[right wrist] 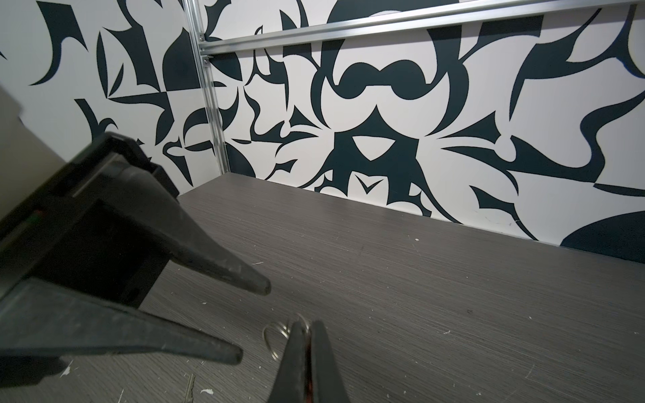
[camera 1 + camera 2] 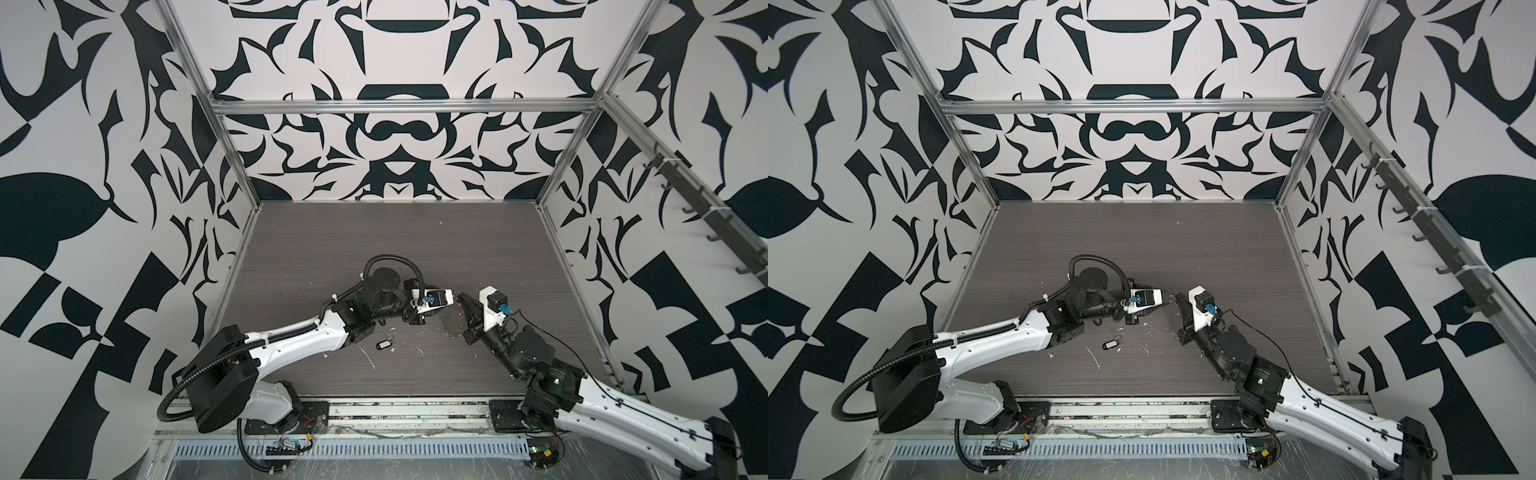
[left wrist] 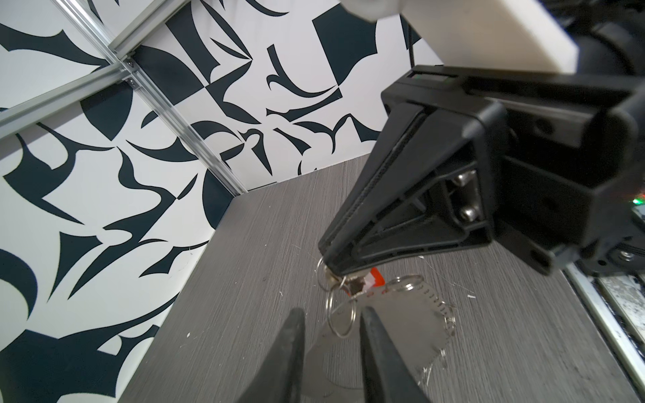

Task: Attach keys to a key ring
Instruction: Insert the key into the keyring.

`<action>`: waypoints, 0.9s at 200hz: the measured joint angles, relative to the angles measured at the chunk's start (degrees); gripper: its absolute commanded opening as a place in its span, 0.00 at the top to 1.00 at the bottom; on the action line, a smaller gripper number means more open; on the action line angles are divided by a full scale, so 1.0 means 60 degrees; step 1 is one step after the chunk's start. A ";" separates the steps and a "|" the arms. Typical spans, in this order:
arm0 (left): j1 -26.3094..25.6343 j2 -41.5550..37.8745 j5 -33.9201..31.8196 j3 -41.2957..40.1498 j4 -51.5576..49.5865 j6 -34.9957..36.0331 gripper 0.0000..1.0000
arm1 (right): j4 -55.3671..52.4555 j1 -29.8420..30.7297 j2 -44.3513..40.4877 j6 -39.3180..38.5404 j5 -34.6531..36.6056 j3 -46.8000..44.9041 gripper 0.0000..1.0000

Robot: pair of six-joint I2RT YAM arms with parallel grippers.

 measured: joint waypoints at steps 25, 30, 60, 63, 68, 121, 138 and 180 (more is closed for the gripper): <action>0.0000 0.0124 0.0000 0.0033 -0.0018 0.0004 0.70 | -0.0004 0.0000 0.0004 0.0000 -0.0018 0.0000 1.00; 0.0000 0.0142 0.0000 0.0047 -0.0036 0.0004 0.70 | -0.0004 0.0000 0.0000 0.0000 -0.0018 0.0000 1.00; 0.0000 0.0178 0.0000 0.0084 -0.0109 0.0007 0.72 | -0.0004 0.0000 0.0004 0.0000 -0.0022 0.0000 1.00; 0.0000 0.0178 0.0000 0.0084 -0.0109 0.0007 0.73 | 0.0000 0.0000 0.0004 0.0000 -0.0022 0.0000 1.00; 0.0000 0.0178 0.0000 0.0084 -0.0109 0.0018 0.74 | -0.0004 0.0000 0.0004 0.0000 -0.0025 0.0000 1.00; 0.0000 0.0211 0.0044 0.0124 -0.0142 0.0073 0.75 | -0.0004 0.0000 0.0004 0.0000 -0.0051 0.0000 1.00; 0.0000 0.0251 0.0044 0.0138 -0.0146 0.0073 0.74 | -0.0007 0.0000 0.0004 0.0000 -0.0069 0.0000 1.00; 0.0000 0.0302 0.0051 0.0357 -0.0259 0.0069 0.75 | -0.0011 0.0000 0.0007 0.0000 -0.0168 0.0000 1.00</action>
